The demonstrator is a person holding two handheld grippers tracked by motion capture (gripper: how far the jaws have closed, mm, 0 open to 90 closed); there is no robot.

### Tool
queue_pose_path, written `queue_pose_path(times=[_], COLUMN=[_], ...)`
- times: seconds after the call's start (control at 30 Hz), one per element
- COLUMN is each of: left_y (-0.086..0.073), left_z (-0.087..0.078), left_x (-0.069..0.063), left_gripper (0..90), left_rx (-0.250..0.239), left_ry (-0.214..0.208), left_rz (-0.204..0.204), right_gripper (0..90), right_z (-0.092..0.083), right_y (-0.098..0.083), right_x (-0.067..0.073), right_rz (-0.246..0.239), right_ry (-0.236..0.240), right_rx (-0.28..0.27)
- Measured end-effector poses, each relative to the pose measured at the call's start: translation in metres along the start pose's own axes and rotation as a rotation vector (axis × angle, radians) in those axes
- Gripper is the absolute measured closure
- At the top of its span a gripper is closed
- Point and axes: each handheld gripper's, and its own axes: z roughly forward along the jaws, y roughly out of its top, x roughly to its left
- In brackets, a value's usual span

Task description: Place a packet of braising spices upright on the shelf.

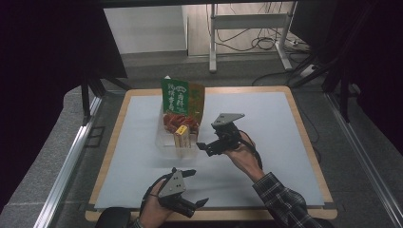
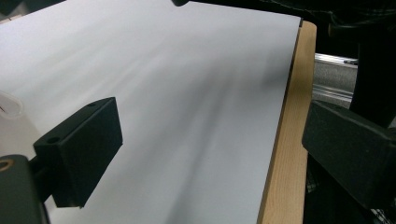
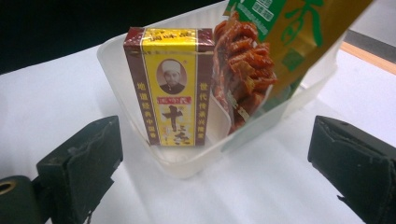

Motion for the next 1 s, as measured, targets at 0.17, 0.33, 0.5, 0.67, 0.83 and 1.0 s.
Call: queue_pose_path(times=[0.17, 0.33, 0.5, 0.67, 0.83, 1.0], left_y=[0.000, 0.000, -0.001, -0.001, -0.001, -0.002], left_z=[0.000, 0.000, -0.001, -0.002, -0.002, -0.002], left_x=[0.001, 0.002, 0.002, 0.004, 0.005, 0.006], left_gripper=[4.5, 4.5, 4.5, 4.5, 4.5, 4.4], left_rx=[0.007, 0.012, 0.008, 0.018, 0.023, 0.022], left_ry=[0.002, 0.006, 0.012, 0.017, 0.022, 0.028], left_rz=[0.004, 0.000, -0.006, -0.004, -0.008, -0.017], right_gripper=[2.6, 2.0, 1.5, 0.1, 0.0, 0.0], right_z=[-0.009, -0.017, -0.022, -0.026, -0.034, -0.042], right_y=[-0.006, -0.013, -0.019, -0.025, -0.030, -0.036], right_x=[-0.003, -0.006, -0.007, -0.009, -0.012, -0.015], right_rz=[-0.002, 0.003, 0.006, 0.008, 0.023, 0.030], right_ry=[-0.013, -0.016, -0.015, -0.016, -0.019, -0.028], right_rx=[0.007, 0.010, 0.022, 0.032, 0.025, 0.023])
